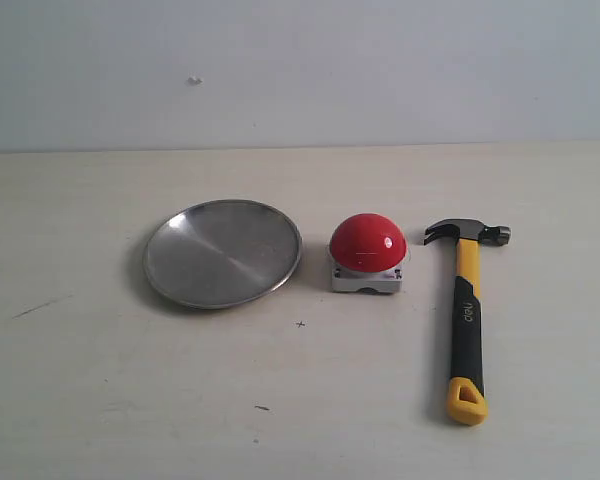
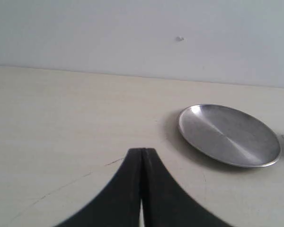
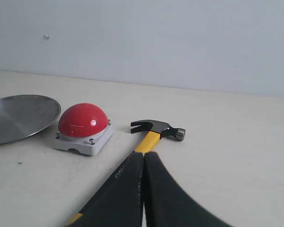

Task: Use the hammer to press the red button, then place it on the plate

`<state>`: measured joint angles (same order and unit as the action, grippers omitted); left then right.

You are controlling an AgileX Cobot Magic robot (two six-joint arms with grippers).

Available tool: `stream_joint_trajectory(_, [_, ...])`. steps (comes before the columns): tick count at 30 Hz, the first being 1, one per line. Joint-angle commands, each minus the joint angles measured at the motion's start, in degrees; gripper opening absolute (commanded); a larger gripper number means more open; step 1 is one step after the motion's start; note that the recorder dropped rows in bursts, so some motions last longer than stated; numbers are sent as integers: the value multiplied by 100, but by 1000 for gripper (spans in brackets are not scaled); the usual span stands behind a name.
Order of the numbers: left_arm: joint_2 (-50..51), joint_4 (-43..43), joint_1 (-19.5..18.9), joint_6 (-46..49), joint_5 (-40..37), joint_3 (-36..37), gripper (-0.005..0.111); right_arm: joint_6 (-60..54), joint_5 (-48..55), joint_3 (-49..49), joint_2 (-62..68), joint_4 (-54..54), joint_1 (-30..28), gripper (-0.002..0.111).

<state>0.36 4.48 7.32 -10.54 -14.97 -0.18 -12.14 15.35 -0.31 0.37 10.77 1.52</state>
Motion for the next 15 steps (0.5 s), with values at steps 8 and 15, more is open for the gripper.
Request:
stream_joint_trajectory(8, [-36, -27, -8, 30, 30, 18, 0, -3, -49, 31, -37, -16, -28, 0])
stream_joint_trajectory(15, [-36, -27, -8, 30, 30, 18, 0, -5, -175, 31, -37, 90, -28, 0])
